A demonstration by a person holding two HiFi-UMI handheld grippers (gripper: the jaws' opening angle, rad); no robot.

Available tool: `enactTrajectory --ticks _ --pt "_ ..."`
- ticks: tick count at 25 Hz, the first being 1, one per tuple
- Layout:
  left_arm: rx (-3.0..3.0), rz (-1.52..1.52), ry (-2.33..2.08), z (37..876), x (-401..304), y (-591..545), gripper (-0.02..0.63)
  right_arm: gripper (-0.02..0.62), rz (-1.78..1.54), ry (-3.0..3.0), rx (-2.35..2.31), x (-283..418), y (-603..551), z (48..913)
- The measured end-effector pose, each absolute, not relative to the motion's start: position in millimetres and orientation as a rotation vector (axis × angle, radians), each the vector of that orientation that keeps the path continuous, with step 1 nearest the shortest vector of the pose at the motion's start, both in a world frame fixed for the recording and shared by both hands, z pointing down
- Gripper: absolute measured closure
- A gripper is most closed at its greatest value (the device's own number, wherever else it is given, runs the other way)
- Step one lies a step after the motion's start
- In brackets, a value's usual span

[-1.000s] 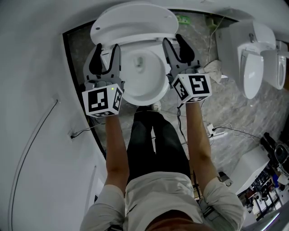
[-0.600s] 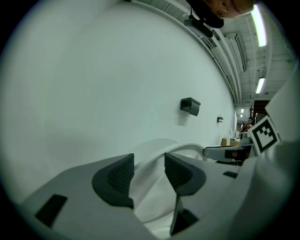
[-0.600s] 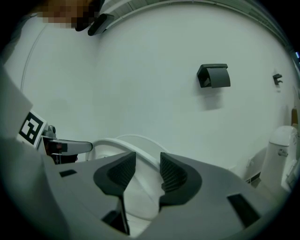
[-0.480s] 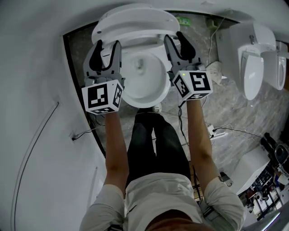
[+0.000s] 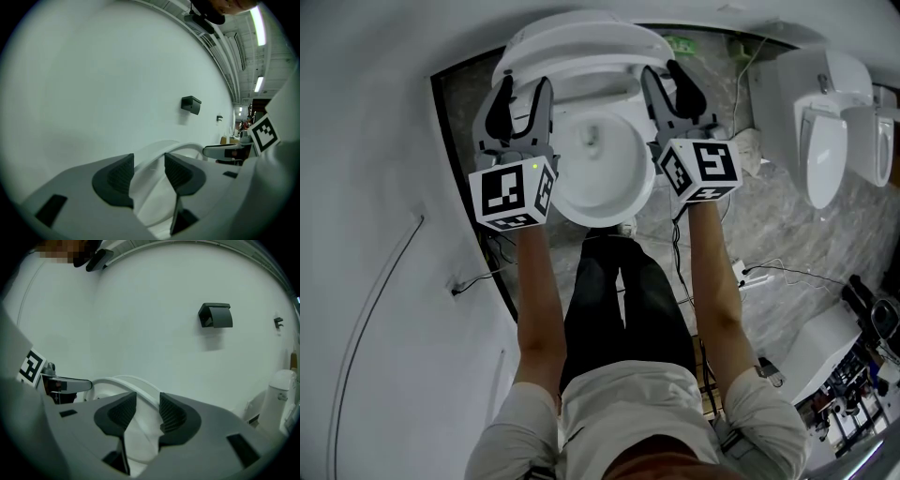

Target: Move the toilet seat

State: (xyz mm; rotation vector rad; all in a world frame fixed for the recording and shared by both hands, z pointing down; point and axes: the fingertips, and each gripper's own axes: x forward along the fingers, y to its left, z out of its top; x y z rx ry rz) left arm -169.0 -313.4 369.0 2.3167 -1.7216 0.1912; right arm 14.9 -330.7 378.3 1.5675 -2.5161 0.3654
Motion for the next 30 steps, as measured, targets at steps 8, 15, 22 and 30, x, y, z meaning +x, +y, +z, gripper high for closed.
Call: enactTrajectory --ticks 8,15,22,30 --pt "2.345 0.223 -1.705 368 -171 -325 0.385 0.423 0.352 -2.496 1.576 12 -339 378" --pt "2.353 0.241 -1.714 369 -171 -334 0.385 0.423 0.288 -2.472 1.587 12 -344 378" --pt "2.382 0.226 -1.726 354 -165 -341 0.385 0.423 0.281 -2.477 1.600 16 -344 371" --pt "2.415 0.217 -1.708 342 -157 -324 0.385 0.423 0.254 -2.517 1.578 16 -330 355"
